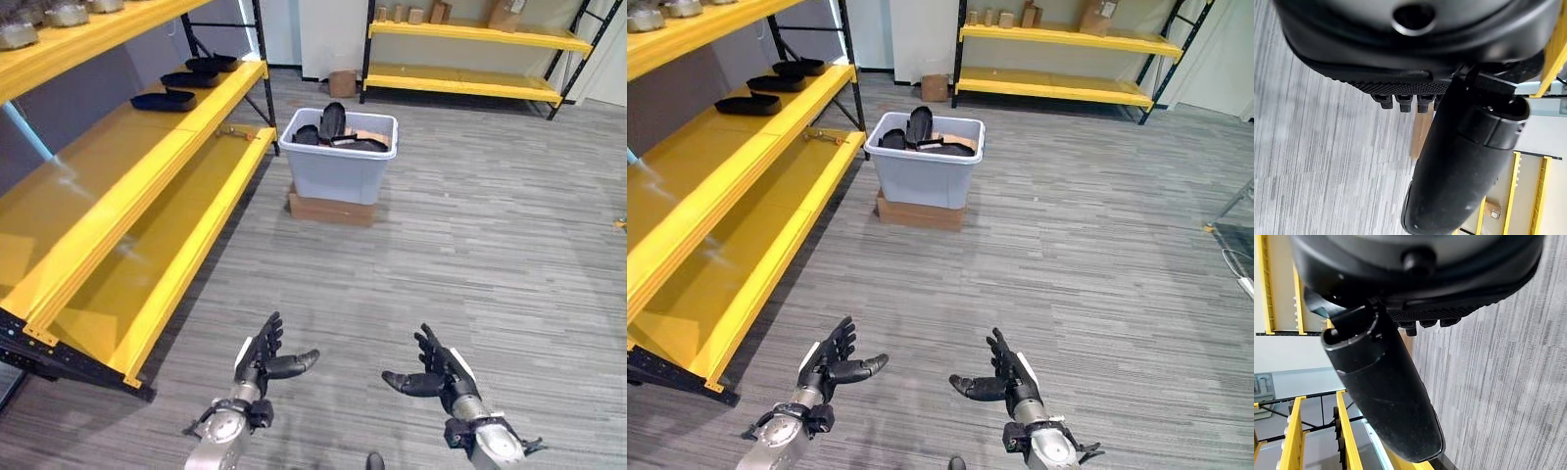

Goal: Move parts from the plastic box to the shelf.

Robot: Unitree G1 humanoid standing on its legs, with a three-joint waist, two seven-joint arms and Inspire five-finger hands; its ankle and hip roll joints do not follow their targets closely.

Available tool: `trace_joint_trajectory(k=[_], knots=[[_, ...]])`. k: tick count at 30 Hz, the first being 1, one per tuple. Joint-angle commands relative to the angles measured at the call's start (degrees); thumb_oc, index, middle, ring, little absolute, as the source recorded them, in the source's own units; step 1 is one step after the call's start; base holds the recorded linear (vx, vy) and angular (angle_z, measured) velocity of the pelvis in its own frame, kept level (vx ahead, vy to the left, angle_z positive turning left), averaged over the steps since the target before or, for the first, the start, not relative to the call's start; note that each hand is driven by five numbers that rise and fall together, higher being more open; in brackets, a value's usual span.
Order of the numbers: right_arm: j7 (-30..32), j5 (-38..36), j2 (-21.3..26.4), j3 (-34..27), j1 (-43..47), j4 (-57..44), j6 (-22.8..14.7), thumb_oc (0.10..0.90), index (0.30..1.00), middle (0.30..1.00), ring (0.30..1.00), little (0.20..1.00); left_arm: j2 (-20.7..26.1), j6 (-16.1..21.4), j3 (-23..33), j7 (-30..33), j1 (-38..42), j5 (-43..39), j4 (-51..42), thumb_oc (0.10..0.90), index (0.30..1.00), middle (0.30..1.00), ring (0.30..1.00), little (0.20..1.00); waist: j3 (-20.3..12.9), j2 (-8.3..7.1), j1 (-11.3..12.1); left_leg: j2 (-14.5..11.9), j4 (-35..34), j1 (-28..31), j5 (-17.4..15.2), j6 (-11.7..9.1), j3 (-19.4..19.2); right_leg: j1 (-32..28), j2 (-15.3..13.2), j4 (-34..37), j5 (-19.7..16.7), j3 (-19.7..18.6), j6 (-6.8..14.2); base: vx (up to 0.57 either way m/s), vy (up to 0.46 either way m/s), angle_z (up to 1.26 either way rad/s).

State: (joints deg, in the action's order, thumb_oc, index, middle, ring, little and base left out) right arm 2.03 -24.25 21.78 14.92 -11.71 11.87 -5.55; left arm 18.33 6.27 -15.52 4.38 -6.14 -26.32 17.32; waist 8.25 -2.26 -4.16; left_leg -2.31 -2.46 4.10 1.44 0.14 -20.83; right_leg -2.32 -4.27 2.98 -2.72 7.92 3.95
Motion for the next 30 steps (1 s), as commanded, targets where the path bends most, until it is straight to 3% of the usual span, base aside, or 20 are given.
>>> trace_joint_trajectory(k=[1,5,7,9,10,11,12,15,16,17,20,23,25,27,30], knots=[[0.1,-2.56,0.76,-1.38,6.02,-4.39,-5.52,0.9,1.0,1.0,1.0,1.0,0.42,5.66,1.45,0.11,5.78,-1.04,-3.47,0.9,1.0,1.0,1.0,1.0,-1.2,-0.78,0.94,-3.79,6.64,0.03,-2.06,-3.5,2.9,2.88,-3.79,-7.01,-0.38,-0.34,3.65,-0.02,0.098,-0.02],[-0.02,-2.71,0.59,-1.17,7.15,-4.33,-5.6,0.9,1.0,1.0,1.0,1.0,0.7,6.0,1.55,-0.11,6.13,-1.43,-3.76,0.9,1.0,1.0,1.0,1.0,-0.59,-0.53,0.98,-3.03,8.35,-0.81,-3.78,-2.37,3.15,4.93,-4.59,-10.88,0.74,-0.99,4.0,-0.01,0.097,-0.07],[0.2,-2.84,0.01,-0.29,7.72,-4.2,-5.52,0.9,1.0,1.0,1.0,1.0,1.06,6.18,1.31,0.49,7.0,-1.03,-3.84,0.9,1.0,1.0,1.0,1.0,0.56,-0.09,0.84,-1.35,9.74,-1.33,-5.76,-0.47,3.9,8.44,-6.4,-17.87,0.29,-2.15,4.9,0.0,0.234,-0.01],[0.29,-2.94,-0.35,-0.48,7.15,-4.36,-5.55,0.9,1.0,1.0,1.0,1.0,1.19,6.07,1.32,0.65,7.3,-0.41,-3.68,0.9,1.0,1.0,1.0,1.0,1.15,-0.21,0.54,0.12,10.02,-0.97,-6.64,0.85,4.49,10.95,-7.67,-24.19,-3.92,-3.78,5.9,0.03,0.222,0.09],[0.41,-2.99,-0.38,-0.56,6.84,-4.54,-5.65,0.9,1.0,1.0,1.0,1.0,1.39,6.06,1.03,0.89,7.61,0.15,-3.84,0.9,1.0,1.0,1.0,1.0,2.11,0.01,-0.08,1.19,9.51,-0.16,-6.76,2.0,5.12,13.74,-8.02,-29.76,-8.92,-6.11,6.4,0.02,0.16,0.2],[0.41,-2.99,-0.4,-0.56,6.86,-4.53,-5.65,0.9,1.0,1.0,1.0,1.0,1.4,6.06,1.04,0.89,7.62,0.15,-3.84,0.9,1.0,1.0,1.0,1.0,1.92,0.06,0.03,1.13,9.42,-0.36,-6.59,1.98,5.01,13.95,-7.92,-29.56,-9.17,-6.18,6.36,0.01,0.226,0.26],[0.59,-2.72,-0.27,-0.43,6.92,-4.67,-5.75,0.9,1.0,1.0,1.0,1.0,1.53,6.18,0.77,0.82,7.96,0.4,-4.11,0.9,1.0,1.0,1.0,1.0,3.02,1.04,-0.76,1.52,8.65,0.48,-6.42,2.79,5.29,17.1,-7.05,-34.66,-10.01,-6.51,5.67,0.03,0.17,0.19],[0.45,-2.73,-0.23,-0.88,6.36,-5.0,-5.76,0.9,1.0,1.0,1.0,1.0,1.48,6.17,0.92,0.42,7.68,0.92,-4.29,0.9,1.0,1.0,1.0,1.0,2.86,1.47,-1.16,2.65,7.34,1.79,-7.11,3.04,4.21,18.95,-8.13,-33.19,-8.42,-3.59,5.52,0.07,0.113,0.06],[0.32,-2.95,-0.13,-1.0,6.17,-4.92,-5.78,0.9,1.0,1.0,1.0,1.0,1.41,6.25,0.84,0.18,7.63,0.88,-4.2,0.9,1.0,1.0,1.0,1.0,2.63,1.43,-1.7,3.32,6.37,2.41,-7.18,2.95,4.33,19.56,-6.99,-31.0,-7.56,-3.17,5.32,0.21,0.09,0.09],[0.34,-3.48,0.23,-0.98,6.89,-4.11,-5.97,0.9,1.0,1.0,1.0,1.0,1.13,6.48,0.96,0.16,8.18,0.56,-3.43,0.9,1.0,1.0,1.0,1.0,2.73,1.24,-2.6,4.72,4.83,3.83,-7.56,2.66,4.86,20.56,-4.68,-24.18,-7.12,-2.56,5.27,0.22,0.03,0.04],[0.58,-3.1,0.71,-0.99,7.44,-3.89,-6.14,0.9,1.0,1.0,1.0,1.0,0.58,6.84,1.07,0.46,8.96,0.62,-3.0,0.9,1.0,1.0,1.0,1.0,2.58,0.76,-3.08,6.02,3.54,5.9,-8.84,1.88,5.05,21.28,-5.6,-13.11,-9.52,-0.32,5.97,0.2,-0.03,-0.02],[0.77,-2.51,1.0,-1.04,7.54,-4.36,-6.1,0.9,1.0,1.0,1.0,1.0,0.08,7.01,0.89,0.84,9.36,0.6,-2.66,0.9,1.0,1.0,1.0,1.0,2.64,0.88,-3.8,6.16,3.38,7.9,-9.98,1.18,5.61,21.3,-5.14,-8.63,-10.84,0.98,6.53,0.23,-0.082,0.24],[0.36,-2.82,1.41,-1.29,6.09,-4.94,-5.99,0.9,1.0,1.0,1.0,1.0,-0.45,7.18,0.16,0.31,8.93,0.74,-2.63,0.9,1.0,1.0,1.0,1.0,1.39,1.08,-3.85,5.64,3.21,9.66,-10.46,-0.18,6.0,18.63,-4.76,-7.39,-10.09,2.62,5.84,0.27,-0.14,0.26],[0.39,-3.18,1.6,-1.26,6.27,-4.71,-6.06,0.9,1.0,1.0,1.0,1.0,-0.8,7.13,-0.4,0.33,9.24,0.61,-2.28,0.9,1.0,1.0,1.0,1.0,0.89,1.37,-4.22,4.99,3.57,9.72,-10.31,-0.59,6.47,17.83,-3.59,-7.5,-9.91,1.7,5.19,0.18,-0.121,0.37],[0.29,-3.3,3.3,-2.25,6.36,-5.99,-6.53,0.9,1.0,1.0,1.0,1.0,-1.14,7.48,-0.98,0.12,9.59,-0.02,-2.7,0.9,1.0,1.0,1.0,1.0,-0.19,2.84,-4.44,2.96,4.04,10.23,-8.63,-2.15,6.83,17.71,-1.95,-9.97,-7.49,3.56,3.67,0.26,-0.174,0.39]])
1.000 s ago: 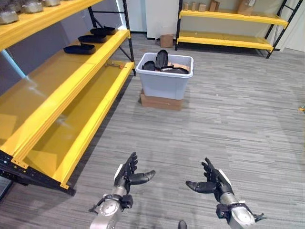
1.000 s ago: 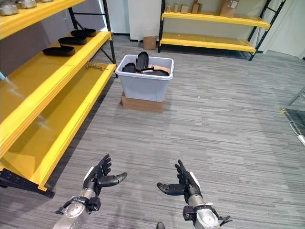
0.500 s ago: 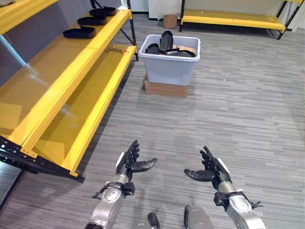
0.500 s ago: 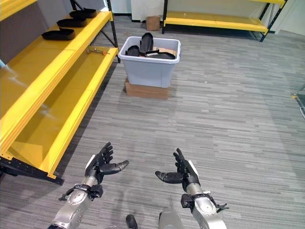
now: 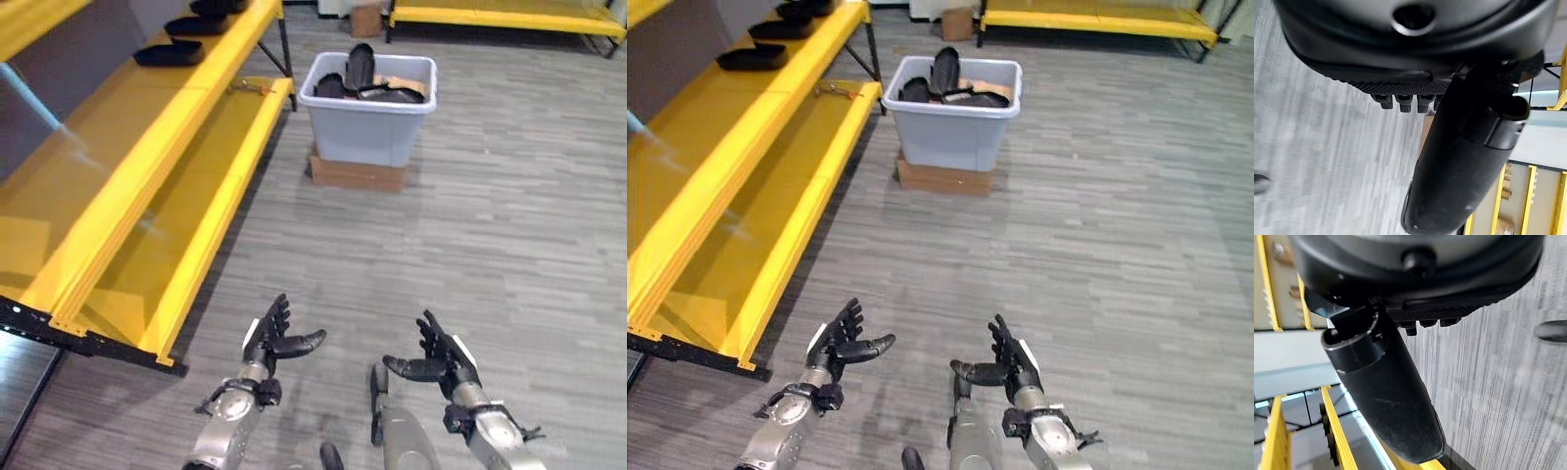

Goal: Move parts from the plastic box to the shelf.

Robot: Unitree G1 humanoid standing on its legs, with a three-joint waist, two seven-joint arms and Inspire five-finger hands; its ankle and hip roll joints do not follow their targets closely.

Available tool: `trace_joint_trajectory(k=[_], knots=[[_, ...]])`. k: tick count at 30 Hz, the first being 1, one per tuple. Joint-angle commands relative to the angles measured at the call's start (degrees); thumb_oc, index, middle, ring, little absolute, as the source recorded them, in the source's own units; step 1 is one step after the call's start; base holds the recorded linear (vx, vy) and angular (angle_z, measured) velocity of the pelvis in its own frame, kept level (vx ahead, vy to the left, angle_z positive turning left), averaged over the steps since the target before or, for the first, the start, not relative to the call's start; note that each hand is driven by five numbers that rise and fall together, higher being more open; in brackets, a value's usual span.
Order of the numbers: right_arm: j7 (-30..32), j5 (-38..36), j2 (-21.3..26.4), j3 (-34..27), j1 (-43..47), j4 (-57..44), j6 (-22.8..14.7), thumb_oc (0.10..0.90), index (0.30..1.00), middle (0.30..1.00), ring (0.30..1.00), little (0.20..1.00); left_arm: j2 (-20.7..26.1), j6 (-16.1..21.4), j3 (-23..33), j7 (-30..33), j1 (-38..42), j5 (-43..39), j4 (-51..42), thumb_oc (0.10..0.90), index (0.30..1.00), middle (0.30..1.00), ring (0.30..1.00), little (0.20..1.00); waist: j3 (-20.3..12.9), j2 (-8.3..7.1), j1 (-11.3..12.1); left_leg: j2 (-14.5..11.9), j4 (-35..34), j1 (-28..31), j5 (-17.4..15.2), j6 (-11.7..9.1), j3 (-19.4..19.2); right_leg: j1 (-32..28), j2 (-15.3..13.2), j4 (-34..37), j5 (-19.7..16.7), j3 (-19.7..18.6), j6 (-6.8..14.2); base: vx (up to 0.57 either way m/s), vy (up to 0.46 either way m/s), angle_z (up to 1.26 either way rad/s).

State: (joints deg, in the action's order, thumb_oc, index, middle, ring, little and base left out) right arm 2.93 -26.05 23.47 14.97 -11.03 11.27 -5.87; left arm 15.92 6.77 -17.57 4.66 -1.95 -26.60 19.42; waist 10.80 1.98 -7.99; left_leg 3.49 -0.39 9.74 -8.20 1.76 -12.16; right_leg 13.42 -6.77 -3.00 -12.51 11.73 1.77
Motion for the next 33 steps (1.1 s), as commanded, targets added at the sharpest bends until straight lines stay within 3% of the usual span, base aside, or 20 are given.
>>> trace_joint_trajectory(k=[1,3,6,9,11,12,15,16,19,23,25,31,33], knots=[[-0.53,-1.63,1.92,-2.54,5.67,-5.53,-6.32,0.9,1.0,1.0,1.0,1.0,1.3,6.98,0.9,-0.12,5.61,0.21,-4.82,0.9,1.0,1.0,1.0,1.0,-2.8,-1.04,-0.8,-3.34,2.33,4.48,1.64,-4.28,-1.84,2.12,0.86,-4.57,3.13,-0.15,5.44,0.2,-0.137,0.2],[-0.55,-1.7,2.2,-2.8,5.72,-5.47,-6.36,0.9,1.0,1.0,1.0,1.0,1.27,6.93,0.66,-0.02,6.04,0.13,-4.63,0.9,1.0,1.0,1.0,1.0,-2.87,-0.83,-1.21,-4.15,3.62,4.09,2.52,-5.16,-1.69,2.15,1.34,-5.2,4.16,-0.16,4.79,0.16,-0.159,0.09],[-0.64,-2.53,2.84,-2.89,5.67,-5.19,-6.44,0.9,1.0,1.0,1.0,1.0,1.55,6.97,0.59,-0.14,6.21,-0.96,-4.85,0.9,1.0,1.0,1.0,1.0,-2.12,-1.72,-0.74,-8.09,20.14,-1.24,11.83,-9.53,-0.81,-2.11,4.13,-4.53,7.51,-0.41,1.37,0.25,-0.296,0.18],[-0.86,-3.22,3.43,-3.21,5.41,-5.87,-6.63,0.9,1.0,1.0,1.0,1.0,1.99,6.9,0.58,-0.57,5.66,-1.46,-5.71,0.9,1.0,1.0,1.0,1.0,-0.86,-3.21,0.47,-8.22,28.72,-5.88,16.67,-10.33,0.6,-4.31,4.33,-3.68,8.45,-1.33,-0.14,0.11,-0.156,-0.2],[-0.99,-2.98,3.83,-3.36,4.95,-6.04,-6.36,0.9,1.0,1.0,1.0,1.0,2.22,6.56,0.48,-0.87,4.92,-1.26,-6.05,0.9,1.0,1.0,1.0,1.0,-0.01,-4.22,1.37,-7.47,31.29,-8.9,16.54,-9.59,1.64,-5.82,4.38,-3.16,9.28,-2.15,-0.93,0.22,-0.156,-0.41],[-0.72,-3.18,3.71,-3.38,4.66,-5.55,-6.36,0.9,1.0,1.0,1.0,1.0,2.46,6.32,0.46,-0.99,4.27,-0.86,-5.94,0.9,1.0,1.0,1.0,1.0,0.44,-4.75,2.25,-7.51,28.28,-14.15,13.28,-7.79,0.84,-7.98,3.96,-1.97,9.78,-2.6,-0.39,0.21,-0.089,-0.25],[-0.64,-2.39,3.64,-3.67,4.18,-5.48,-6.43,0.9,1.0,1.0,1.0,1.0,2.58,6.15,0.63,-1.42,3.3,-1.23,-5.81,0.9,1.0,1.0,1.0,1.0,0.29,-5.3,2.76,-8.27,23.08,-17.64,11.78,-6.41,0.02,-9.49,3.28,-0.89,10.23,-3.15,0.41,0.23,0.023,0.07],[-0.55,-0.72,3.84,-3.68,4.0,-5.66,-6.54,0.9,1.0,1.0,1.0,1.0,2.62,6.03,0.84,-1.98,2.05,-1.04,-5.5,0.9,1.0,1.0,1.0,1.0,0.14,-5.05,3.45,-9.21,15.4,-19.77,11.75,-5.95,-0.28,-11.14,3.13,-0.34,11.2,-3.72,0.97,0.39,0.137,-0.04],[-0.85,-1.23,3.23,-2.92,4.56,-5.34,-6.5,0.9,1.0,1.0,1.0,1.0,2.87,6.07,1.72,-1.62,0.68,0.04,-5.69,0.9,1.0,1.0,1.0,1.0,-0.14,-3.61,5.06,-10.1,2.59,-21.16,19.96,-7.55,3.32,-14.36,4.5,0.52,12.62,-5.84,1.4,0.35,0.121,-0.21],[-1.83,-0.83,2.78,-1.72,5.0,-5.63,-6.09,0.9,1.0,1.0,1.0,1.0,3.37,6.28,2.57,-1.59,0.08,0.31,-6.05,0.9,1.0,1.0,1.0,1.0,-1.12,-3.08,5.74,-9.17,0.07,-17.99,19.11,-7.01,3.89,-16.12,5.37,-0.23,14.47,-7.23,1.5,0.26,0.068,-0.59],[-2.22,-1.26,2.26,-1.26,5.01,-5.55,-5.77,0.9,1.0,1.0,1.0,1.0,3.43,6.29,2.68,-1.64,0.31,-0.06,-6.19,0.9,1.0,1.0,1.0,1.0,-1.84,-2.98,5.47,-7.97,-0.1,-16.73,18.31,-6.3,2.09,-16.76,5.01,-0.86,14.9,-7.74,1.6,0.32,0.11,-0.54],[-3.36,-0.07,1.78,-0.2,5.65,-5.68,-4.88,0.9,1.0,1.0,1.0,1.0,4.21,6.26,3.11,-1.58,-0.42,0.38,-7.67,0.9,1.0,1.0,1.0,1.0,-3.7,-3.32,6.74,-5.37,1.5,-14.74,13.84,-3.59,-1.1,-17.69,2.72,-2.63,15.42,-8.52,3.3,0.25,0.093,-0.17],[-3.75,0.07,1.28,0.12,6.04,-5.44,-4.82,0.9,1.0,1.0,1.0,1.0,4.52,6.16,3.54,-1.45,-0.97,0.81,-7.97,0.9,1.0,1.0,1.0,1.0,-3.69,-3.38,7.16,-4.47,1.91,-14.04,12.09,-2.44,-1.55,-16.12,1.91,-7.47,14.22,-8.67,4.72,0.13,0.068,-0.01]])
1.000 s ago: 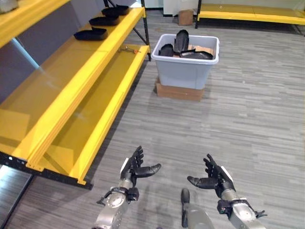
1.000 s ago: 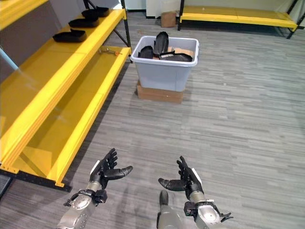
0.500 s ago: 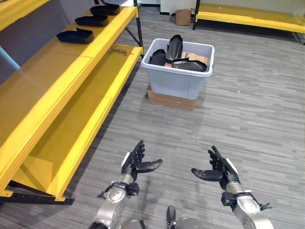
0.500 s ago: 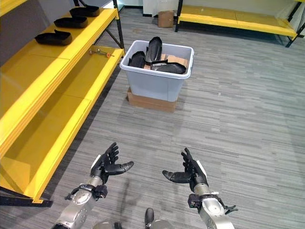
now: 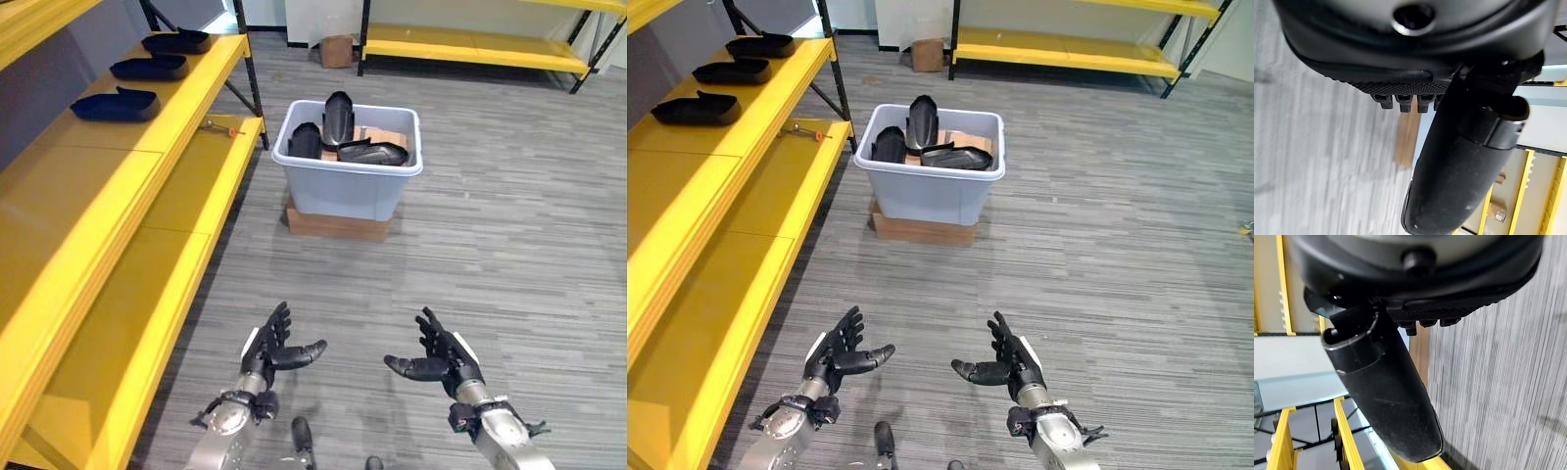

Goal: Move parts from the plastic box to the shelf.

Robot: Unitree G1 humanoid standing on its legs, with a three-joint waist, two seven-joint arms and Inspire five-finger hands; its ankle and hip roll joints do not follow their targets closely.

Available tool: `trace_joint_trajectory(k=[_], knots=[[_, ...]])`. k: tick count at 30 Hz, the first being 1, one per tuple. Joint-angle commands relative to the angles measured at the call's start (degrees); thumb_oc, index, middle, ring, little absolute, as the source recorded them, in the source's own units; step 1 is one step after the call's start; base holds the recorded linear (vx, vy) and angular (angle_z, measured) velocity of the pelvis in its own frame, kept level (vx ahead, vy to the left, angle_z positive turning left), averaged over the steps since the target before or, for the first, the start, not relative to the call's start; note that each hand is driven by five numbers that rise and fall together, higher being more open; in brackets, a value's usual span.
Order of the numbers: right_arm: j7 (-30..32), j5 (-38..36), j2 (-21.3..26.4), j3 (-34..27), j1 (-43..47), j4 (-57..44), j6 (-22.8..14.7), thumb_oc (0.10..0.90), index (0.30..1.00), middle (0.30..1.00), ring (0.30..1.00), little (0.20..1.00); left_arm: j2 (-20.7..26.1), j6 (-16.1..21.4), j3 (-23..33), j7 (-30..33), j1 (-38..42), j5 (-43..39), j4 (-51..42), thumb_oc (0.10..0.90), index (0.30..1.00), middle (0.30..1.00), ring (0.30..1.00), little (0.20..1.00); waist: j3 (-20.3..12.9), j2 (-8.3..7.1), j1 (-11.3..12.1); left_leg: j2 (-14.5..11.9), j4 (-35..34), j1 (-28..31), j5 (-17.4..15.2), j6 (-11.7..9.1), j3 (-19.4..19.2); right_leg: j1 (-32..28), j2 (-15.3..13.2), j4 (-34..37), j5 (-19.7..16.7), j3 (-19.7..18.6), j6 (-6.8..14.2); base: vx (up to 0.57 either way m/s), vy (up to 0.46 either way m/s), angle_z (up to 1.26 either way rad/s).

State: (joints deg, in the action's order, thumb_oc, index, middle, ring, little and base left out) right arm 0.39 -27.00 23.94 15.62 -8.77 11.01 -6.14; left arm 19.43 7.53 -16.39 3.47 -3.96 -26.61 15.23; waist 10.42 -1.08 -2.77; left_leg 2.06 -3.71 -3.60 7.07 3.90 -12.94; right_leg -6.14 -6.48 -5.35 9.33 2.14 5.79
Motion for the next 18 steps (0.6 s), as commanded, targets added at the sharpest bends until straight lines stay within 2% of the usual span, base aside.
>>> trace_joint_trajectory(k=[1,2,3,4,5,6,7,8,9,10,11,12,14,18], knots=[[-1.41,1.09,0.67,-0.27,3.85,-5.25,-4.59,0.9,1.0,1.0,1.0,1.0,1.14,5.31,2.49,-0.1,0.91,0.91,-3.74,0.9,1.0,1.0,1.0,1.0,-3.09,-0.32,2.01,-2.53,5.55,-0.36,-3.92,-3.97,-0.96,5.41,1.15,-9.38,-9.52,0.66,1.85,0.12,0.082,-0.01],[-1.68,1.36,0.67,-0.07,3.96,-5.46,-4.44,0.9,1.0,1.0,1.0,1.0,1.24,5.14,2.68,0.07,0.98,1.07,-3.55,0.9,1.0,1.0,1.0,1.0,-2.69,-0.33,1.93,-1.82,6.06,0.03,-4.79,-3.18,-1.06,7.82,0.54,-14.45,-12.9,0.19,3.53,0.13,0.102,-0.04],[-1.83,1.71,0.7,0.13,3.9,-5.76,-4.37,0.9,1.0,1.0,1.0,1.0,1.63,5.1,2.57,0.18,1.35,1.36,-3.46,0.9,1.0,1.0,1.0,1.0,-1.36,0.21,1.11,-1.56,5.83,2.03,-5.43,-2.16,-0.51,12.04,0.31,-22.45,-17.96,-0.11,4.94,0.12,0.096,-0.01],[-1.96,1.76,0.72,0.22,3.82,-5.7,-4.45,0.9,1.0,1.0,1.0,1.0,1.88,5.17,2.3,0.18,1.46,1.62,-3.48,0.9,1.0,1.0,1.0,1.0,-0.69,0.79,0.68,-1.9,5.76,2.69,-5.65,-1.9,-0.32,13.84,0.9,-25.99,-18.06,-0.08,4.72,0.09,0.064,0.0],[-1.96,1.76,0.73,0.22,3.83,-5.69,-4.46,0.9,1.0,1.0,1.0,1.0,1.86,5.18,2.31,0.19,1.49,1.62,-3.47,0.9,1.0,1.0,1.0,1.0,-0.68,0.71,0.7,-1.81,5.79,2.66,-5.67,-1.89,-0.36,14.0,0.81,-26.3,-17.9,-0.14,4.72,0.1,0.038,0.14],[-1.95,1.88,0.59,0.27,3.51,-5.4,-4.34,0.9,1.0,1.0,1.0,1.0,1.87,5.22,2.23,0.28,1.41,2.02,-3.48,0.9,1.0,1.0,1.0,1.0,-0.19,1.35,0.28,-1.91,5.68,3.52,-6.23,-1.75,-0.23,16.0,0.87,-28.76,-17.65,0.51,4.25,0.17,0.034,0.22],[-1.79,1.58,0.44,0.4,3.29,-5.64,-4.39,0.9,1.0,1.0,1.0,1.0,1.9,5.33,2.14,0.17,1.45,2.09,-3.38,0.9,1.0,1.0,1.0,1.0,0.32,2.22,-0.21,-2.09,4.9,5.02,-6.14,-2.1,-0.88,19.63,-0.47,-25.67,-15.69,2.99,2.73,0.18,0.032,0.19],[-1.79,1.57,0.46,0.41,3.28,-5.64,-4.39,0.9,1.0,1.0,1.0,1.0,1.88,5.35,2.13,0.16,1.45,2.09,-3.35,0.9,1.0,1.0,1.0,1.0,0.42,2.19,-0.46,-2.01,4.8,5.21,-6.15,-2.14,-0.63,19.41,-0.6,-25.79,-15.42,3.23,2.72,0.19,-0.01,-0.01],[-1.63,1.19,0.54,0.52,3.42,-5.63,-4.43,0.9,1.0,1.0,1.0,1.0,1.8,5.34,1.99,0.11,1.71,1.78,-3.15,0.9,1.0,1.0,1.0,1.0,0.41,2.4,-0.8,-1.83,4.59,5.76,-6.25,-2.54,-0.73,20.23,-0.81,-22.16,-14.36,3.74,2.26,0.24,-0.107,-0.11],[-1.43,0.63,0.75,0.68,3.93,-5.39,-4.64,0.9,1.0,1.0,1.0,1.0,1.71,5.56,1.87,0.03,1.98,1.15,-2.99,0.9,1.0,1.0,1.0,1.0,0.46,2.45,-1.15,-1.59,4.45,7.18,-7.54,-3.33,-1.25,21.39,-2.33,-13.41,-13.73,5.71,1.75,0.24,-0.104,-0.1],[-1.43,0.63,0.78,0.68,3.93,-5.37,-4.65,0.9,1.0,1.0,1.0,1.0,1.68,5.58,1.86,0.02,1.98,1.15,-2.96,0.9,1.0,1.0,1.0,1.0,0.65,2.65,-1.32,-1.81,4.49,7.42,-7.66,-3.39,-1.05,20.82,-2.16,-12.94,-13.84,6.01,1.74,0.39,-0.225,-0.11],[-1.35,1.02,0.79,0.95,4.3,-5.37,-4.6,0.9,1.0,1.0,1.0,1.0,1.38,5.61,2.07,-0.1,1.95,1.08,-2.87,0.9,1.0,1.0,1.0,1.0,0.1,2.49,-1.91,-1.72,4.03,9.7,-8.65,-4.66,-1.21,22.62,-4.15,-3.06,-16.98,5.77,2.81,0.33,-0.197,-0.23],[-1.36,2.01,1.18,1.02,4.16,-6.16,-4.35,0.9,1.0,1.0,1.0,1.0,1.29,5.85,2.44,0.14,1.83,1.36,-2.69,0.9,1.0,1.0,1.0,1.0,0.34,2.4,-2.57,-2.11,4.08,12.19,-9.33,-5.4,-0.76,22.54,-4.21,0.89,-19.32,5.12,3.7,0.36,-0.245,-0.1],[-1.72,0.81,1.7,0.63,3.0,-6.57,-4.37,0.9,1.0,1.0,1.0,1.0,0.51,5.89,2.9,-0.24,1.3,1.4,-2.06,0.9,1.0,1.0,1.0,1.0,-0.83,1.86,-2.45,-3.58,5.96,13.32,-8.76,-7.03,-0.34,19.68,-2.76,1.33,-19.93,6.36,3.0,0.2,-0.195,0.06]])
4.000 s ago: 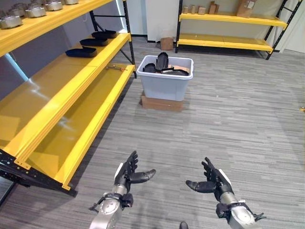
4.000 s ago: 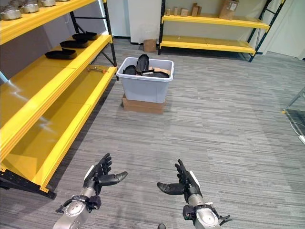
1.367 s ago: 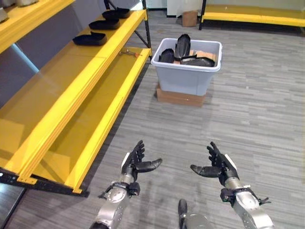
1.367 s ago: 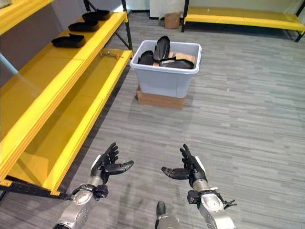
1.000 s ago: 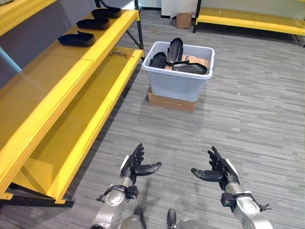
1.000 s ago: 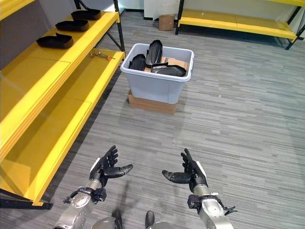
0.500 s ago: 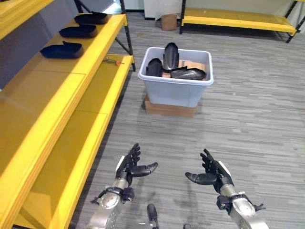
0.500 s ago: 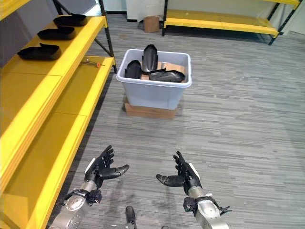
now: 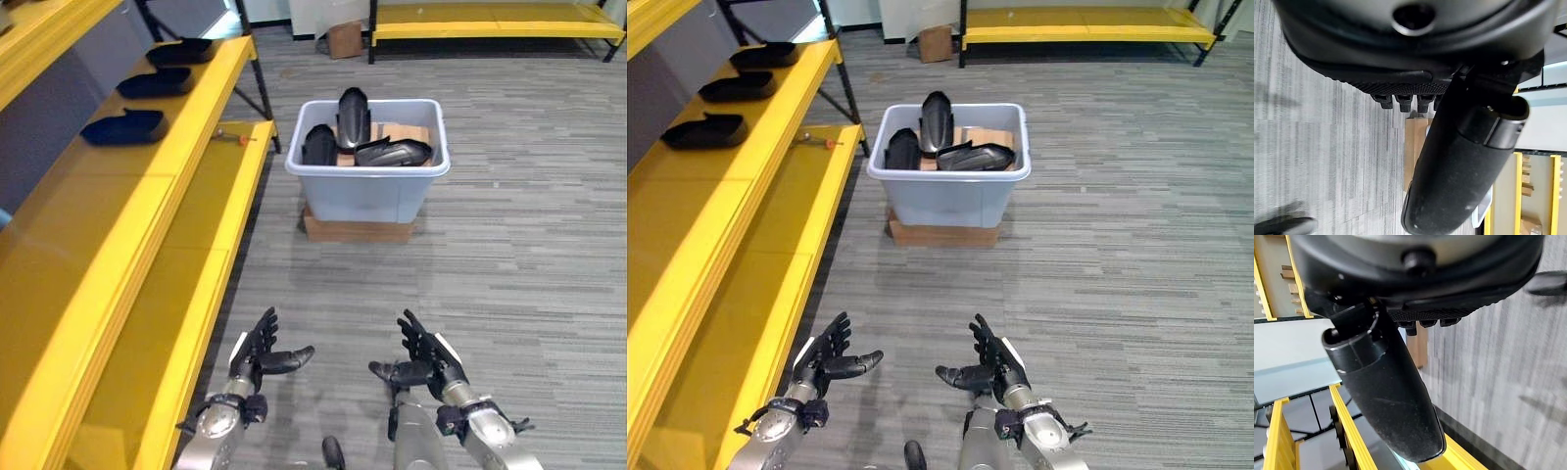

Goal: Move parts from the plastic box to the shelf.

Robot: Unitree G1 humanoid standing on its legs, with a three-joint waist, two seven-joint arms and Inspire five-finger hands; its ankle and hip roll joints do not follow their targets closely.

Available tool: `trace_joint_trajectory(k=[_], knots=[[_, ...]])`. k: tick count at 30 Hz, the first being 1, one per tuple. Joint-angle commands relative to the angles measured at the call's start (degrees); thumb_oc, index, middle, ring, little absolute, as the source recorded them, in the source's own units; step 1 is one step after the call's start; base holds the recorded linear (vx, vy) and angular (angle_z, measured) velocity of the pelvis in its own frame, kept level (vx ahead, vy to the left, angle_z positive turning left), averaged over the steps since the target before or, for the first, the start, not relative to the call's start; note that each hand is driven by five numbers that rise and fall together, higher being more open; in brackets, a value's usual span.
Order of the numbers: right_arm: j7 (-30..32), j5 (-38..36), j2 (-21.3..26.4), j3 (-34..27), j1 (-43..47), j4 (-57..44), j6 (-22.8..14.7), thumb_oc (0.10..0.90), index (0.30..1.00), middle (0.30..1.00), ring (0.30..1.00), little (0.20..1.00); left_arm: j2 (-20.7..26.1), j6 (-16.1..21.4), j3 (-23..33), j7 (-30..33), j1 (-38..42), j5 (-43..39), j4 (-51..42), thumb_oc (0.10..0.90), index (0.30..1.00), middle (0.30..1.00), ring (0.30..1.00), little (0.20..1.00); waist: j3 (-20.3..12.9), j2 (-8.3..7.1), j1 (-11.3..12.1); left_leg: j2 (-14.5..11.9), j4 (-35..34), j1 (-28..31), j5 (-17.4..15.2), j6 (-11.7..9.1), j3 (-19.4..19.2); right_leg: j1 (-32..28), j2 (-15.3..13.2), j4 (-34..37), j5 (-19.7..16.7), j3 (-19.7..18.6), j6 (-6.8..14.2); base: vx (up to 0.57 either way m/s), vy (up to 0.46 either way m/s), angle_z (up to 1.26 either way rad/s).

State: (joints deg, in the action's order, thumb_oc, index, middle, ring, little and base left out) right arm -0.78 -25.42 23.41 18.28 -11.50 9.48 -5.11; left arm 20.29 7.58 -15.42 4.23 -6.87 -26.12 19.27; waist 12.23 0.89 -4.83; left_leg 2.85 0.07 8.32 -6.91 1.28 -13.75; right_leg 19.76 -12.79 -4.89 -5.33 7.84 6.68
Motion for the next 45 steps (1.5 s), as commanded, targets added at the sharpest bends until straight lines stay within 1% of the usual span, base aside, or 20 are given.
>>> trace_joint_trajectory(k=[1,4,6,7,8,10,12,15,19,21,24,27,32,33,34,35,36,38,40,45], knots=[[-0.54,-1.26,2.64,-2.37,5.75,-5.18,-5.62,0.9,1.0,1.0,1.0,1.0,-0.57,5.91,1.89,-0.99,4.31,0.66,-6.03,0.9,1.0,1.0,1.0,1.0,-2.96,0.04,-0.39,-4.95,2.99,1.11,5.86,-4.9,0.82,-6.79,4.26,1.0,-4.91,1.07,1.68,0.25,-0.331,0.17],[-0.42,-1.62,4.35,-3.38,5.84,-5.87,-6.13,0.9,1.0,1.0,1.0,1.0,-1.08,5.74,1.23,-1.25,5.47,0.29,-5.53,0.9,1.0,1.0,1.0,1.0,-3.64,0.38,-0.88,-7.71,6.7,-0.39,8.4,-6.95,1.33,-7.83,6.69,-0.26,-1.8,2.2,-0.57,0.23,-0.351,0.05],[-0.25,-2.37,4.63,-3.63,5.66,-5.83,-6.14,0.9,1.0,1.0,1.0,1.0,-1.12,5.63,0.84,-1.18,6.17,-0.01,-5.34,0.9,1.0,1.0,1.0,1.0,-3.46,-0.28,-0.87,-9.93,14.95,-3.16,13.15,-8.59,1.66,-9.87,8.44,-0.22,0.7,2.25,-2.8,0.18,-0.276,0.02],[-0.26,-2.37,4.62,-3.64,5.66,-5.83,-6.14,0.9,1.0,1.0,1.0,1.0,-1.11,5.62,0.83,-1.18,6.18,-0.02,-5.34,0.9,1.0,1.0,1.0,1.0,-3.46,-0.23,-0.96,-10.05,15.25,-3.36,13.03,-8.66,1.81,-9.88,8.5,-0.18,0.7,2.38,-2.86,0.22,-0.371,0.08],[-0.2,-2.88,4.94,-3.88,5.19,-5.85,-6.12,0.9,1.0,1.0,1.0,1.0,-1.16,5.54,0.47,-1.27,6.14,-0.64,-5.46,0.9,1.0,1.0,1.0,1.0,-2.48,-1.59,-0.29,-9.59,25.32,-7.32,15.99,-9.51,3.3,-12.39,9.07,0.52,2.01,2.08,-4.34,0.17,-0.281,0.0],[0.32,-2.69,5.18,-4.25,4.84,-5.6,-5.95,0.9,1.0,1.0,1.0,1.0,-0.94,5.27,0.04,-1.5,5.67,-0.93,-6.02,0.9,1.0,1.0,1.0,1.0,-1.22,-3.07,0.96,-8.08,28.85,-12.06,15.74,-9.26,2.98,-14.93,8.75,1.49,2.83,1.78,-4.92,0.25,-0.293,-0.13],[0.47,-2.6,5.21,-4.42,4.85,-5.33,-6.1,0.9,1.0,1.0,1.0,1.0,-0.77,5.18,0.15,-1.68,4.84,-0.99,-6.3,0.9,1.0,1.0,1.0,1.0,-0.5,-3.24,1.97,-7.47,25.66,-16.82,13.03,-7.75,2.09,-16.72,8.9,2.4,3.17,1.63,-4.12,0.23,-0.089,-0.04],[0.77,-1.94,5.28,-5.0,4.28,-4.48,-6.29,0.9,1.0,1.0,1.0,1.0,-0.54,5.34,0.34,-1.88,3.56,-0.8,-6.26,0.9,1.0,1.0,1.0,1.0,-0.58,-3.63,2.74,-11.53,17.13,-20.6,12.98,-6.54,-1.2,-18.32,8.74,2.27,5.06,1.36,-3.79,0.26,0.043,-0.03],[1.2,-1.82,4.83,-4.94,3.82,-3.4,-6.31,0.9,1.0,1.0,1.0,1.0,-0.52,5.24,0.91,-1.36,2.92,-0.44,-5.89,0.9,1.0,1.0,1.0,1.0,-0.53,-2.59,4.2,-13.82,3.74,-21.66,20.3,-8.18,0.78,-22.38,10.47,1.78,8.29,0.43,-3.73,0.29,0.075,-0.37],[1.02,-1.74,4.79,-4.92,3.76,-3.29,-6.27,0.9,1.0,1.0,1.0,1.0,-0.49,5.24,1.17,-1.28,2.74,-0.55,-5.88,0.9,1.0,1.0,1.0,1.0,-0.54,-2.45,4.43,-13.77,2.98,-21.22,20.94,-8.52,1.26,-23.29,10.77,1.47,9.01,0.13,-3.78,0.3,0.062,-0.38],[-0.17,-1.82,4.13,-4.65,3.84,-4.05,-5.79,0.9,1.0,1.0,1.0,1.0,0.3,5.39,1.69,-1.54,2.5,-0.93,-6.51,0.9,1.0,1.0,1.0,1.0,-2.81,-2.79,4.78,-9.74,4.99,-19.33,16.12,-5.78,0.1,-27.09,8.91,-0.66,11.24,-1.13,-2.43,0.56,0.202,-0.35],[-0.4,-1.58,3.79,-4.44,3.96,-4.16,-5.57,0.9,1.0,1.0,1.0,1.0,0.73,5.44,1.72,-1.78,2.13,-0.99,-6.82,0.9,1.0,1.0,1.0,1.0,-3.68,-3.11,5.18,-8.3,5.75,-18.92,14.5,-4.81,-0.44,-27.15,7.56,-1.36,10.63,-1.45,-1.64,0.28,0.128,-0.02],[-0.85,-0.34,3.16,-4.03,4.52,-3.64,-5.28,0.9,1.0,1.0,1.0,1.0,1.46,5.35,1.76,-1.42,1.69,-1.03,-7.38,0.9,1.0,1.0,1.0,1.0,-4.52,-3.55,5.76,-3.75,5.7,-16.85,10.24,-1.46,-0.92,-24.01,4.79,-9.47,3.91,-3.41,1.47,0.24,0.155,0.06],[-0.87,-0.14,2.76,-3.92,4.35,-3.78,-5.11,0.9,1.0,1.0,1.0,1.0,1.72,5.16,1.9,-1.26,1.46,-0.77,-7.7,0.9,1.0,1.0,1.0,1.0,-4.33,-3.36,5.69,-2.34,4.89,-15.63,9.35,-0.3,-0.69,-20.97,4.44,-16.18,-1.35,-4.23,3.1,0.33,0.284,0.3],[-1.01,-0.1,2.67,-3.98,4.03,-4.05,-5.28,0.9,1.0,1.0,1.0,1.0,2.4,5.14,1.88,-1.17,1.75,-0.18,-8.04,0.9,1.0,1.0,1.0,1.0,-2.81,-1.8,4.58,-2.23,3.17,-12.83,8.81,0.72,-0.2,-16.0,5.13,-25.33,-4.85,-4.01,3.43,0.35,0.301,0.3],[-0.84,-0.05,2.3,-3.88,3.77,-4.1,-5.29,0.9,1.0,1.0,1.0,1.0,2.49,5.04,1.91,-1.1,1.73,0.34,-7.62,0.9,1.0,1.0,1.0,1.0,-1.96,-0.73,3.81,-2.24,1.51,-10.54,8.49,1.04,-0.08,-12.31,4.83,-27.65,-3.08,-2.41,2.3,0.33,0.224,0.17],[-0.84,-0.86,2.32,-3.53,3.93,-3.93,-5.38,0.9,1.0,1.0,1.0,1.0,2.56,5.17,1.73,-1.22,2.08,0.18,-6.91,0.9,1.0,1.0,1.0,1.0,-1.28,-0.2,2.76,-2.16,0.55,-9.1,8.77,0.59,0.56,-8.07,7.46,-24.34,0.2,-2.95,1.24,0.23,0.09,0.17],[-0.78,-1.63,2.54,-3.29,4.24,-4.09,-5.6,0.9,1.0,1.0,1.0,1.0,2.75,5.35,1.87,-1.4,2.26,-0.08,-6.71,0.9,1.0,1.0,1.0,1.0,-0.66,-0.2,2.36,-2.02,-0.08,-7.55,7.97,0.13,0.15,-5.67,7.75,-18.55,2.58,-1.52,0.51,0.2,-0.015,0.22],[-0.77,-1.76,2.66,-3.16,4.34,-3.87,-5.7,0.9,1.0,1.0,1.0,1.0,2.75,5.46,1.8,-1.48,2.3,-0.09,-6.54,0.9,1.0,1.0,1.0,1.0,-0.44,-0.3,2.08,-1.93,-0.5,-6.48,7.34,-0.12,0.02,-5.19,7.53,-13.46,2.16,-0.11,0.43,0.16,-0.049,0.27],[-1.06,-0.46,2.84,-2.56,4.9,-4.69,-5.23,0.9,1.0,1.0,1.0,1.0,2.28,5.57,2.68,-1.78,2.12,1.0,-6.35,0.9,1.0,1.0,1.0,1.0,-0.6,-1.06,0.38,-1.45,-2.89,-1.96,6.23,-1.76,0.21,-2.42,6.05,2.46,-4.55,1.99,2.53,0.25,-0.13,0.41]])
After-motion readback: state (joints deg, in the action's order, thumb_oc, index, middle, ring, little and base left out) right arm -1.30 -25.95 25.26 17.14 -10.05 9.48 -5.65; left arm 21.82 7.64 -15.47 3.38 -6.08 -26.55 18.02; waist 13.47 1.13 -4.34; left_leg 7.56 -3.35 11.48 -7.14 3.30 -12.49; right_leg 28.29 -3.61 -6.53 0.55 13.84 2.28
